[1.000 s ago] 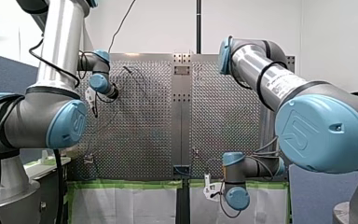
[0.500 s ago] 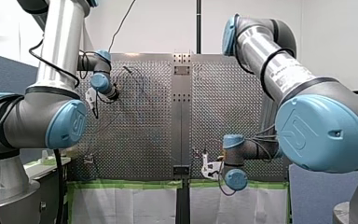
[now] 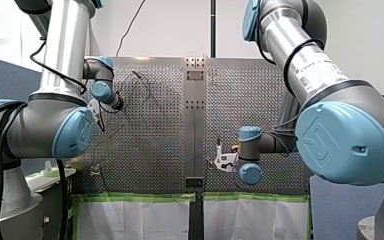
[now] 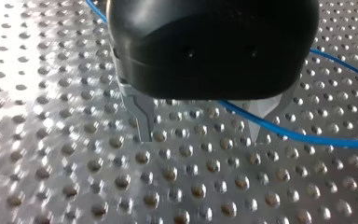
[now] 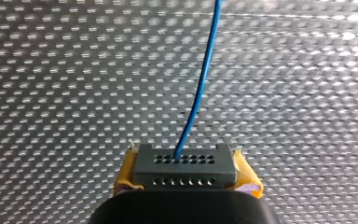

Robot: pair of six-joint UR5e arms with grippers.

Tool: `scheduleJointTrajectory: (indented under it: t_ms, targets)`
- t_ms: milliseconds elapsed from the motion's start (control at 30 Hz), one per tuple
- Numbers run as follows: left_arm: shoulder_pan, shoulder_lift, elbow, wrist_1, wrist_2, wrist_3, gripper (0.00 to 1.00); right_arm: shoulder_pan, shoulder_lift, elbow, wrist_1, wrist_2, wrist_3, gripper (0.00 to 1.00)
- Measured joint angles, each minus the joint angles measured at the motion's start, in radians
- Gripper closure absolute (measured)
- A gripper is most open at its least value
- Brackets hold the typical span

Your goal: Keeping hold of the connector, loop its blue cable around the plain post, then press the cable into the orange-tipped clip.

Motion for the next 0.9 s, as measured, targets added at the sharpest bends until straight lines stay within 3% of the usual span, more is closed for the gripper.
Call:
scheduleJointTrajectory:
  t_ms: [100, 267, 333, 667, 900]
  targets:
    - [0.013, 0.001, -0.023, 0.023, 0.016, -0.024, 0.0, 0.0, -0.028, 0.003, -0.001, 0.0, -0.002, 1.0]
    - [0.021, 0.002, -0.036, 0.062, -0.003, -0.073, 0.0, 0.004, -0.076, 0.024, -0.015, 0.004, -0.004, 1.0]
    - [0.021, 0.002, -0.037, 0.068, -0.007, -0.091, 0.0, 0.007, -0.076, 0.028, -0.019, 0.007, -0.004, 1.0]
    - [0.016, 0.002, -0.038, 0.076, -0.025, -0.167, 0.0, 0.009, 0.018, 0.032, -0.05, 0.073, 0.006, 1.0]
    - [0.008, 0.002, -0.038, 0.068, -0.071, -0.229, 0.0, 0.01, 0.086, 0.032, -0.065, 0.078, 0.003, 1.0]
